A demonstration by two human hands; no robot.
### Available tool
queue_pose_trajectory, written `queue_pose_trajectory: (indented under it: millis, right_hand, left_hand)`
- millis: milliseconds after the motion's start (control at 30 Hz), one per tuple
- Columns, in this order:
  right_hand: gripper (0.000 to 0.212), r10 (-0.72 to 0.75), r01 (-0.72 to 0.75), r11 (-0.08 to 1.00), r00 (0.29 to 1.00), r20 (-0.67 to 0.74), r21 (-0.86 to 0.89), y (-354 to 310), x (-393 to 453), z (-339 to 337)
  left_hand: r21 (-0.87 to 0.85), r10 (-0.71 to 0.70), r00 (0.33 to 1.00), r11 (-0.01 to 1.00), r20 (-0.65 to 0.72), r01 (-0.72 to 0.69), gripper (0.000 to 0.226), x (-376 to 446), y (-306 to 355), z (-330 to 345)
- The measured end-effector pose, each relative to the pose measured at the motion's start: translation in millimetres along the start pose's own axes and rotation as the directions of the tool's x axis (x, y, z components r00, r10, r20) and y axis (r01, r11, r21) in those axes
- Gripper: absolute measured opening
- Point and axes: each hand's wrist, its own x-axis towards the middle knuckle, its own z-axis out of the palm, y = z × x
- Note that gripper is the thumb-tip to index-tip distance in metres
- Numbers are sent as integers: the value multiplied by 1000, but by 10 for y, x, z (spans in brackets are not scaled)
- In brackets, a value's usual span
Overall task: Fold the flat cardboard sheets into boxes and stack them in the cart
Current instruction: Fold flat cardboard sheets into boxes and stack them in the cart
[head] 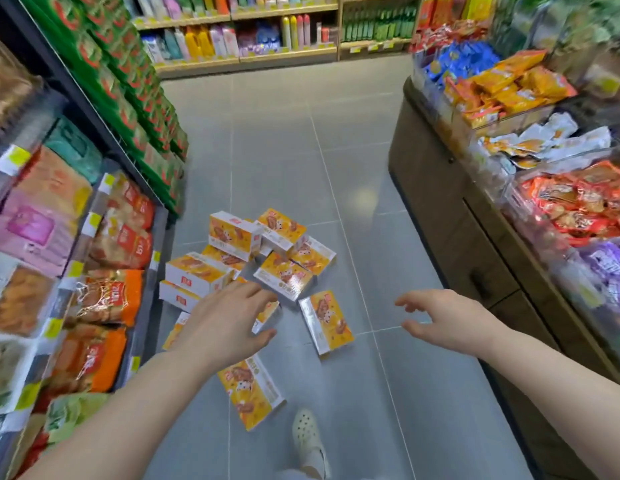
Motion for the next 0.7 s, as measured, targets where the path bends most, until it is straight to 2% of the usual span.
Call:
queue_pose_trajectory:
  millis: [200, 333, 533, 700]
  right_hand:
    - [39, 115, -126, 983, 990, 87, 130, 242, 824, -7]
    - [41, 128, -154, 971, 982, 142, 184, 473, 1266, 108]
    - [40, 120, -182, 938, 969, 214, 296, 920, 2079, 282]
    - [36, 175, -283, 871, 942, 285, 401, 1388, 2832, 692]
  left_hand:
    - [31, 79, 985, 996, 153, -84, 40, 1108, -394, 127]
    - [46, 108, 959, 991, 263, -124, 46, 1725, -420, 404]
    - [-86, 17, 930, 996, 367, 16, 48, 2564, -436, 838]
    - [-119, 42, 893, 993, 448, 14, 46, 3279, -476, 1521]
